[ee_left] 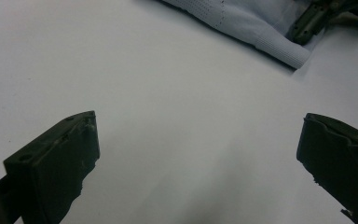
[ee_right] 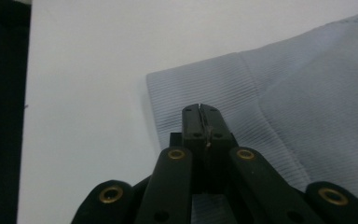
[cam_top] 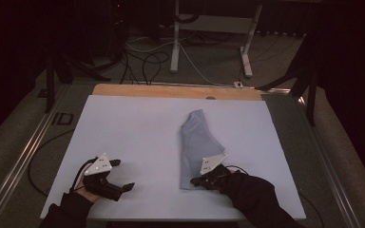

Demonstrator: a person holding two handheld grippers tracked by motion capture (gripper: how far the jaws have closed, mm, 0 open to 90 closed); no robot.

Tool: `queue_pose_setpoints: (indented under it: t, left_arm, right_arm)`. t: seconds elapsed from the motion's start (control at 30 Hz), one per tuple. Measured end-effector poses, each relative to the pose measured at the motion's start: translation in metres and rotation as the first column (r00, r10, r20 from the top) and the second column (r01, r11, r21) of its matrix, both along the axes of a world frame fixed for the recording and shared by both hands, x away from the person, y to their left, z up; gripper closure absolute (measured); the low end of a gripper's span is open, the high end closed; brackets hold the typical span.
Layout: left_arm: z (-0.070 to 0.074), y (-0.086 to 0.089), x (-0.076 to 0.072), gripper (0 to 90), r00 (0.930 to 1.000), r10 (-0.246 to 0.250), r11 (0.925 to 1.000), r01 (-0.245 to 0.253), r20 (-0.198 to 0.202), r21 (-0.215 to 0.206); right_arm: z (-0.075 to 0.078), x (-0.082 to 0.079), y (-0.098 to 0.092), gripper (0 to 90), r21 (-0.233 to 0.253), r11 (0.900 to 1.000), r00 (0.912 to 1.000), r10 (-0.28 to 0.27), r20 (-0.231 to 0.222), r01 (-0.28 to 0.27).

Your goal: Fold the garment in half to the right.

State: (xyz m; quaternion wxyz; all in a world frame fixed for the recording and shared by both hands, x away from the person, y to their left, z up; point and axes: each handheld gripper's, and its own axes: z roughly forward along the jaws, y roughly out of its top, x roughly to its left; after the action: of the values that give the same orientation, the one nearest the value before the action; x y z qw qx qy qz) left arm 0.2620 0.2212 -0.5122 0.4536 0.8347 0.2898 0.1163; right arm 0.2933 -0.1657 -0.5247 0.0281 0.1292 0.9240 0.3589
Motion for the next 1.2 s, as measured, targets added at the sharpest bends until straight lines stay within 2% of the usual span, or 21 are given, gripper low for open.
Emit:
queue_pose_setpoints:
  t: [0.1, 0.13, 0.17, 0.43, 0.53, 0.63, 0.77, 0.9, 1.03, 1.13, 1.2]
  left_arm:
    - [0.0, 0.0, 0.0, 0.4, 1.0, -0.004, 1.0, 0.004, -0.002, 0.002]
    - [0.0, 0.0, 0.0, 0.4, 1.0, -0.003, 1.0, 0.003, -0.003, 0.001]
    - [0.0, 0.0, 0.0, 0.4, 1.0, -0.001, 1.0, 0.001, -0.005, 0.0]
    - [0.001, -0.001, -0.001, 0.4, 1.0, -0.005, 1.0, 0.005, 0.002, 0.005]
    - [0.001, 0.0, -0.001, 0.4, 1.0, -0.003, 1.0, 0.003, 0.004, 0.004]
    - [0.002, 0.001, -0.001, 0.4, 1.0, -0.003, 1.0, 0.003, 0.007, 0.008]
    - [0.002, 0.002, -0.001, 0.4, 1.0, 0.001, 1.0, -0.001, 0.009, 0.001]
    - [0.003, 0.002, -0.001, 0.4, 1.0, 0.0, 1.0, 0.0, 0.009, 0.003]
    - [0.003, 0.001, -0.001, 0.4, 0.9999, -0.001, 1.0, 0.001, 0.011, 0.007]
    - [0.003, 0.001, -0.001, 0.4, 1.0, 0.0, 1.0, 0.0, 0.009, 0.003]
    - [0.003, 0.001, -0.001, 0.4, 0.9999, -0.003, 1.0, 0.003, 0.011, 0.006]
  right_arm:
    - [-0.001, 0.0, 0.0, 90.0, 0.007, 1.0, 0.9999, 0.011, 0.001, -0.011]
    - [0.0, -0.001, 0.0, 90.0, 0.01, 1.0, 0.9999, -0.003, -0.015, 0.003]
    - [-0.001, 0.0, -0.001, 90.0, 0.014, 1.0, 0.9998, 0.021, -0.006, -0.021]
    - [-0.001, 0.003, -0.001, 90.0, 0.015, 1.0, 0.9997, 0.015, -0.021, -0.015]
    - [0.003, 0.003, -0.001, 90.0, 0.051, 0.999, 0.9994, 0.016, -0.03, -0.014]
    - [0.007, 0.003, 0.0, 90.0, 0.06, 0.998, 0.9996, 0.021, -0.018, -0.019]
    - [0.015, 0.006, -0.002, 89.9, 0.082, 0.996, 0.9998, -0.019, -0.011, 0.02]
    - [0.026, 0.011, -0.011, 86.1, 0.11, 0.991, 0.9971, -0.074, 0.019, 0.071]
    - [0.038, 0.017, -0.017, 77.0, 0.135, 0.983, 0.991, -0.128, 0.04, 0.121]
    - [0.044, 0.022, -0.02, 62.4, 0.152, 0.976, 0.9853, -0.164, 0.046, 0.156]
    - [0.046, 0.024, -0.02, 49.9, 0.149, 0.975, 0.9838, -0.174, 0.043, 0.166]
